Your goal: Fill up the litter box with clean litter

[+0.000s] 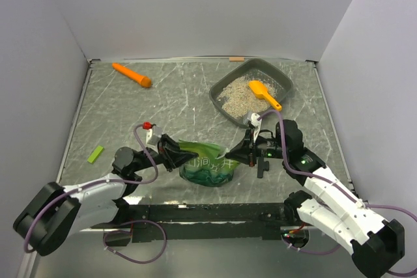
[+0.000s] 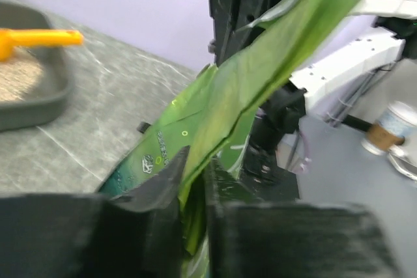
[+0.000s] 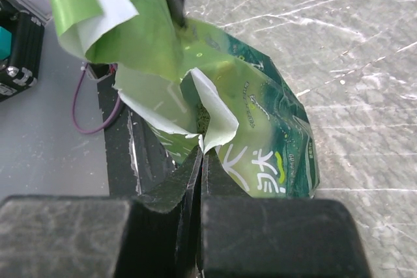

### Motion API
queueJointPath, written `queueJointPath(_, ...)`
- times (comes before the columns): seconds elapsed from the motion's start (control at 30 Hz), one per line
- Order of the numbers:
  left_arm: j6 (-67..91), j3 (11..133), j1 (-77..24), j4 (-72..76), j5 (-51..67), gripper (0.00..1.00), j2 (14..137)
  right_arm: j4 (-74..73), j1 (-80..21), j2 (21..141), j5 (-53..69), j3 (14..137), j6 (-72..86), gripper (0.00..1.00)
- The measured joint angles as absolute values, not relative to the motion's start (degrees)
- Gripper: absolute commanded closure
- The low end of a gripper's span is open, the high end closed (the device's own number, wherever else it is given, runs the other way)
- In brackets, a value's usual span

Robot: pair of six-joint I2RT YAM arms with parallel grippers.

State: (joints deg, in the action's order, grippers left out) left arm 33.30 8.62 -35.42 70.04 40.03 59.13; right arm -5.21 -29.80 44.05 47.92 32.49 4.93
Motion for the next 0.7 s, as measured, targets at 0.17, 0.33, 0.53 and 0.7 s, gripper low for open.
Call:
queueJointPath(0.17,36.1,8.7,-34.9,73.7,44.2,0.99,62.3,-5.7,-29.9,43.3,47.9,32.3,5.4,0.81)
queueJointPath(0.33,35.6,8.7,-34.8,72.1,45.4,0.99,59.9,-6.4,-29.9,40.4,45.4,32.1,6.8,0.45)
queueJointPath(0.53,32.1,7.0,-34.9,61.4,41.3,0.99,48.2,-2.5,-29.8,31.8,38.8,28.1,9.6,0.42)
queueJointPath(0.7,31.9,6.6,-34.9,59.1,39.9,0.99,46.0,2.9,-29.7,23.3,34.1,19.8,12.7,0.38)
